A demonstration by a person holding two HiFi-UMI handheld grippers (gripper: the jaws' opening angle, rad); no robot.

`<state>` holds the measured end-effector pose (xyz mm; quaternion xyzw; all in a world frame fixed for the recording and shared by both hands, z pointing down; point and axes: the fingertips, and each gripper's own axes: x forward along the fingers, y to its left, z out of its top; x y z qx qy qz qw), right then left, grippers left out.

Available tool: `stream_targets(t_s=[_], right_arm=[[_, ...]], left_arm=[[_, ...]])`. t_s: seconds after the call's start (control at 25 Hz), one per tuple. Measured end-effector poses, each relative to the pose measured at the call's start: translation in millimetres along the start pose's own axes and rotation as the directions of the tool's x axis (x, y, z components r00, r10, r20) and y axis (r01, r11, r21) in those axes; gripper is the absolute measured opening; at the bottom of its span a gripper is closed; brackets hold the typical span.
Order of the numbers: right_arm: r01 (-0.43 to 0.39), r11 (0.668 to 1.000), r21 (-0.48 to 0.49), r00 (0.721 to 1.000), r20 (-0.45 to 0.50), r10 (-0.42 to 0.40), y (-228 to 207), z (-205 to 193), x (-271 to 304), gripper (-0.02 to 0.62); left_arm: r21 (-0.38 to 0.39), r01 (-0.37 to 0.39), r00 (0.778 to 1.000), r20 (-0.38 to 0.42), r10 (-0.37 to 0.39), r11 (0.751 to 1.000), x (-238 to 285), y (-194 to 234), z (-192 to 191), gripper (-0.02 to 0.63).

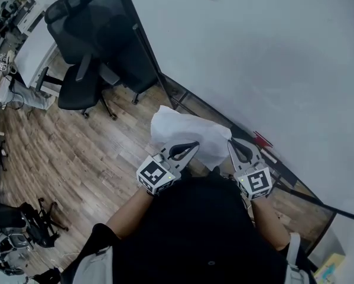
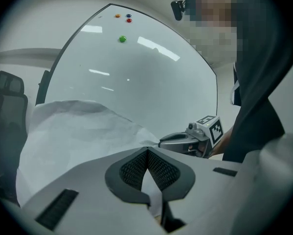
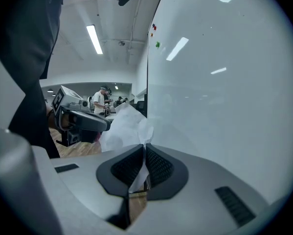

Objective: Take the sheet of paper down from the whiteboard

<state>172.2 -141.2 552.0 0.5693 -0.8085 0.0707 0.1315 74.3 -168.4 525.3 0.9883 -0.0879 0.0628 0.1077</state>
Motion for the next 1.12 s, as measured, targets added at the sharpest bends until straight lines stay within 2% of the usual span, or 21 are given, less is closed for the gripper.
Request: stream_targets(t_s=[0.28,0.48,0.68,0.84,1.12], right_arm=[[-0.002,1.0,-0.014,1.0,0.015,0.002,8,-8,6,0.029],[0.006,0.999,-0.05,1.0,0.024,-0.005,7,5,6,0.029],[-0.02,0.997,-0.08,0.995,0.096,0.027,16,12,10,0.029],[0.039,0.999,-0.031,0.998,0.042,-0.038,10,6,7,0.029],[0.095,0.995,-0.029,0.996,0.0,-0.095,7,-6,8,0.029]], left_arm=[[-0.009,0.002,1.0,-0.009,-0.002,1.0,1,-1,-5,0.012],[-0.013,0.01,1.0,-0.022,-0.01,1.0,1,-2,-15,0.012],[-0.047,0.01,1.0,-0.028,-0.011,0.999,1,-1,-12,0.012],[-0.047,0.021,0.999,-0.023,-0.023,0.999,-3,-2,-14,0.012],[-0.023,0.048,0.999,-0.019,-0.048,0.999,-4,2,-24,0.012]])
